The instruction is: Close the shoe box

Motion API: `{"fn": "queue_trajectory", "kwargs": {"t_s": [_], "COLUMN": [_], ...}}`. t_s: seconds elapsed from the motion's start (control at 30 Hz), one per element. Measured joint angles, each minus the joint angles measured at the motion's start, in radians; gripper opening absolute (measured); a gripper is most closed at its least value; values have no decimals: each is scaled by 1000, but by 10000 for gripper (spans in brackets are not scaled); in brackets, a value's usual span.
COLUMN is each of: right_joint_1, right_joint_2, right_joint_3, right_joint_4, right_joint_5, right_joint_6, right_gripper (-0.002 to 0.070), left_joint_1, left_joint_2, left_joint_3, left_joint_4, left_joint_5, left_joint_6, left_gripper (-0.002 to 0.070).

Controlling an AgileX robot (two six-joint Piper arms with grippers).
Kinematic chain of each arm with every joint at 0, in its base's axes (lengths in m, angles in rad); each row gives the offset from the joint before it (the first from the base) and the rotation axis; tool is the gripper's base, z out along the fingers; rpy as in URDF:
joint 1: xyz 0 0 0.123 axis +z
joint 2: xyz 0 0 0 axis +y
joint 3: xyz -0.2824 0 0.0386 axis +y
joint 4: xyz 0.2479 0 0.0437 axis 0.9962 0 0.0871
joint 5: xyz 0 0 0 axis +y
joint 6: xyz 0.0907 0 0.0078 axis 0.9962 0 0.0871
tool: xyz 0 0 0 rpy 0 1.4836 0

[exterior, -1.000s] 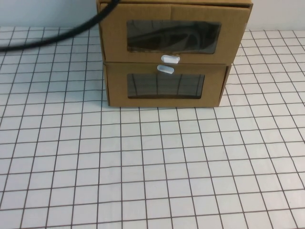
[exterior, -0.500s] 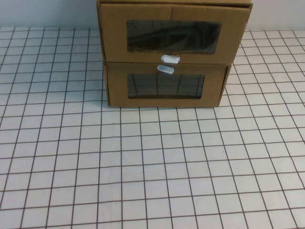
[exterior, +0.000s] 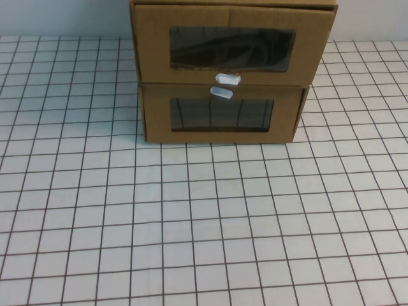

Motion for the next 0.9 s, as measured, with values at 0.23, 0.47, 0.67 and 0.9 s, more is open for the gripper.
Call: {"fn": "queue_trajectory", "kwargs": {"t_s": [0.23,0.47,0.67,0.9], "right_joint_1": [0,0,0,0], "right_joint_2": [-208,-231,-231,-231], "right_joint_3": [245,369,406,410], "right_joint_4": [-17,32,43,43], "right_joint_5": [-76,-222,-239,-111], "right_joint_6": [4,5,5,5], "right_gripper": [-14,-14,-14,-14], "left_joint_1": [0,0,0,0], "left_joint_2": [-108,-108,-108,-108], "left_joint_3": [255,488,549,550], "left_joint_4": [75,103,107,107], "left_joint_5": [-104,-355,-349,-243], "left_joint_6": [-7,-8,-8,-8], "left_gripper": [-5,-5,-5,-5]}}
